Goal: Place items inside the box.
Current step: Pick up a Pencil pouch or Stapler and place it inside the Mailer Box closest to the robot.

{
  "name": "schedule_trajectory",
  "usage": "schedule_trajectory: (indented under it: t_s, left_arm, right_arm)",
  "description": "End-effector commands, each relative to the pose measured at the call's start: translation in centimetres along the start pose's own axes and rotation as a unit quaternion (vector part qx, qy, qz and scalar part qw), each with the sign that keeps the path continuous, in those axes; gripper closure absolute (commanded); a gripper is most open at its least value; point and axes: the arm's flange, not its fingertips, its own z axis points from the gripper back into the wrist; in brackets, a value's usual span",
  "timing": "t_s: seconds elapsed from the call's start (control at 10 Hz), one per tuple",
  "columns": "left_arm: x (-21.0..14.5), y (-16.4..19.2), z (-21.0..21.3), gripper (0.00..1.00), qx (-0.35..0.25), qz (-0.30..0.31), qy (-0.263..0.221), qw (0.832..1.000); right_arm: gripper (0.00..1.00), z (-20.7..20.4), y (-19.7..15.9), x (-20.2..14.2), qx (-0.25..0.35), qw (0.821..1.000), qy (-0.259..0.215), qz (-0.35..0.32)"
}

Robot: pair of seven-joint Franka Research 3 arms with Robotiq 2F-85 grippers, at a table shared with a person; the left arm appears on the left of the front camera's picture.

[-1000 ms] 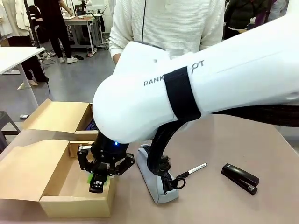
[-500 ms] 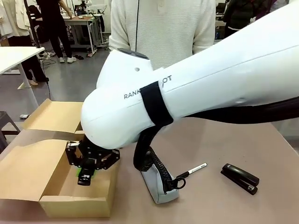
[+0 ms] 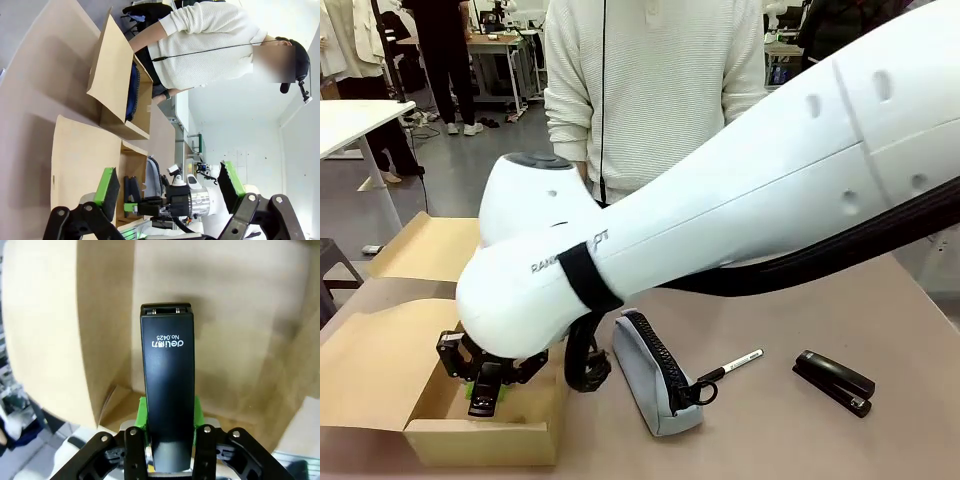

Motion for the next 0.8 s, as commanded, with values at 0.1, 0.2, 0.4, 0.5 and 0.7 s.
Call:
schedule_trajectory:
  t_s: [0.1, 0.2, 0.4, 0.5, 0.7]
  left_arm:
    - [-0.2, -0.1, -0.1, 0.0, -0.011, -0.011, -0.003, 1.0]
    - [-0.2, -0.1, -0.1, 0.0, -0.011, -0.011, -0.003, 1.0]
    - [-0.2, -0.1, -0.1, 0.0, -0.011, -0.011, -0.003, 1.0]
    - [-0.2, -0.1, -0.1, 0.0, -0.011, -0.011, -0.003, 1.0]
    - [-0.2, -0.1, -0.1, 0.0, -0.011, -0.011, -0.003, 1.0]
  right_arm:
    - [0.63, -0.3, 2.0, 1.1, -0.034, 0.999, -0.011, -0.039]
    - [0.48, -0.4, 1.8, 1.0, -0.026, 0.999, -0.007, -0.036]
    - [0.0, -0.5, 1.7, 1.1, -0.028, 0.999, -0.002, -0.034]
    - [0.0, -0.4, 1.6, 1.2, -0.024, 0.999, -0.006, -0.036]
    - [0.0, 0.1, 0.9, 1.1, -0.014, 0.999, -0.014, -0.039]
